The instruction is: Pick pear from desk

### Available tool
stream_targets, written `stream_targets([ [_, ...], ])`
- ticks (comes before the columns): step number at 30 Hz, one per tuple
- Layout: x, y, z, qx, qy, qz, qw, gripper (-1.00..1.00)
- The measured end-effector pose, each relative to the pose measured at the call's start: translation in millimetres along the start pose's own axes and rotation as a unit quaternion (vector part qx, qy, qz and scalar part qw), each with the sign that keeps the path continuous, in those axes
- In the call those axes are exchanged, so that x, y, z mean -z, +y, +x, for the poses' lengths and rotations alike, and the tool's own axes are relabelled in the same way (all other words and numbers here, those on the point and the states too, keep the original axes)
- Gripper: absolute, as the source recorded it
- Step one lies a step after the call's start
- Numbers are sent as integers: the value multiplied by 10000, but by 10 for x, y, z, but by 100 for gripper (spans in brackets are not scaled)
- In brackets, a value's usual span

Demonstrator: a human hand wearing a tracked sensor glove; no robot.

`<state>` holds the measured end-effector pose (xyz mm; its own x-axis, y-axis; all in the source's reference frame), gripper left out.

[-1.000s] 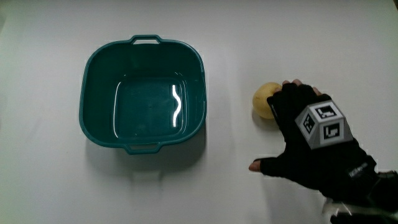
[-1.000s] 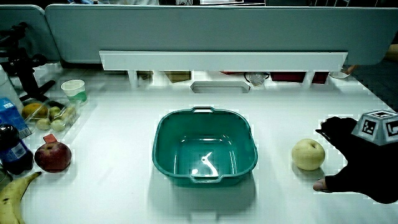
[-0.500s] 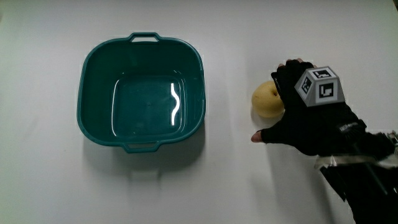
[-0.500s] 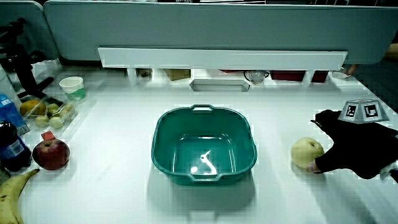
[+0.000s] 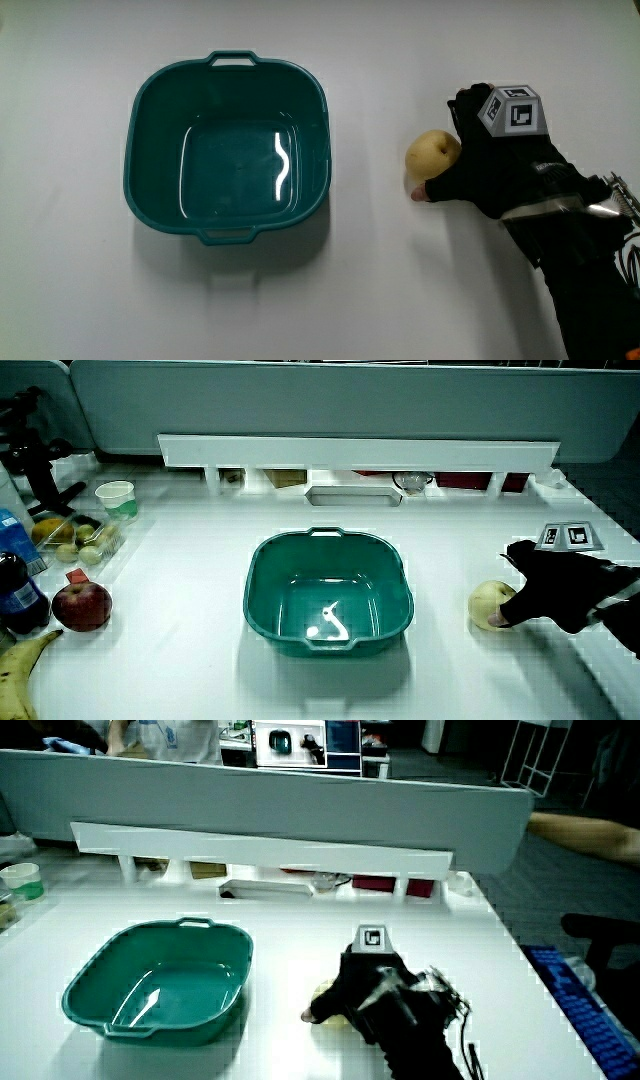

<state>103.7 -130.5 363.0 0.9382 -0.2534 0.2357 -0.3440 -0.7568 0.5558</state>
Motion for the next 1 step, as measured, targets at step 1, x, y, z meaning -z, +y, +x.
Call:
stream_targets([
  [1, -8, 21, -34, 118, -131, -4, 9998, 100],
])
